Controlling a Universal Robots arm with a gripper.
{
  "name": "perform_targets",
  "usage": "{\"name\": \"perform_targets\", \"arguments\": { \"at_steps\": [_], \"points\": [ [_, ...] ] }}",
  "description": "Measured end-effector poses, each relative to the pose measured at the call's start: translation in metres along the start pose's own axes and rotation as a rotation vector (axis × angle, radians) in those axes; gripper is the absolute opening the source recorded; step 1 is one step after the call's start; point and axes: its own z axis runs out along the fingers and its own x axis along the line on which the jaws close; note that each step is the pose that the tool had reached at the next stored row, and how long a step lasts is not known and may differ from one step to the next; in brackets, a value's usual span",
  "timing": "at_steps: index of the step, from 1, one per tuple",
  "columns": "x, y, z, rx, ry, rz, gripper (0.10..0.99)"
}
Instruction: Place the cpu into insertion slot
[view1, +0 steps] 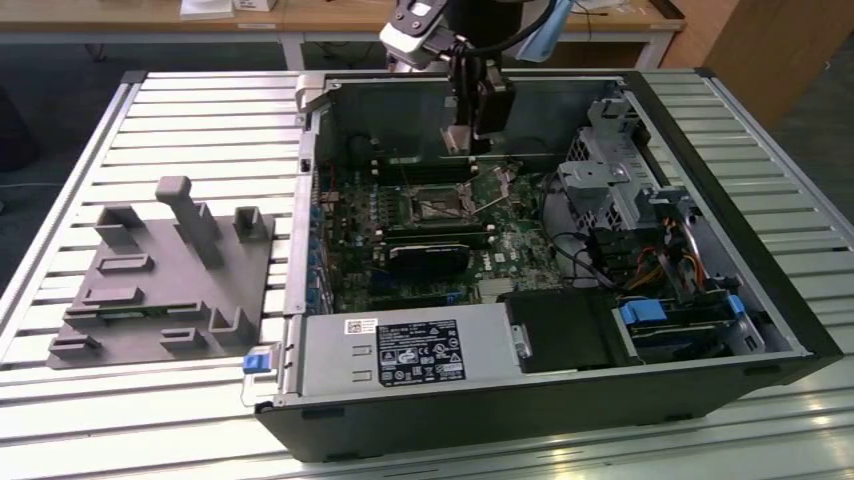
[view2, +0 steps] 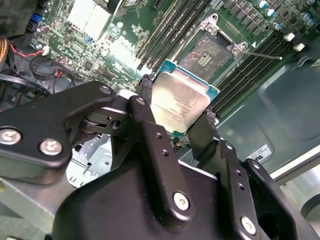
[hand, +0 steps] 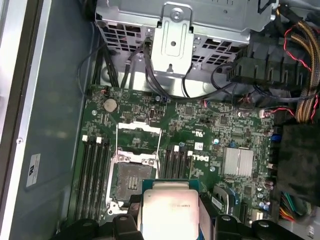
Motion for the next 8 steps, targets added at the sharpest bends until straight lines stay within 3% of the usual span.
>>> {"name": "perform_targets", "arguments": {
  "at_steps": [8],
  "points": [
    [0.002,-0.0015,0.0049,0.0,0.0,0.0,0.537]
  ]
}}
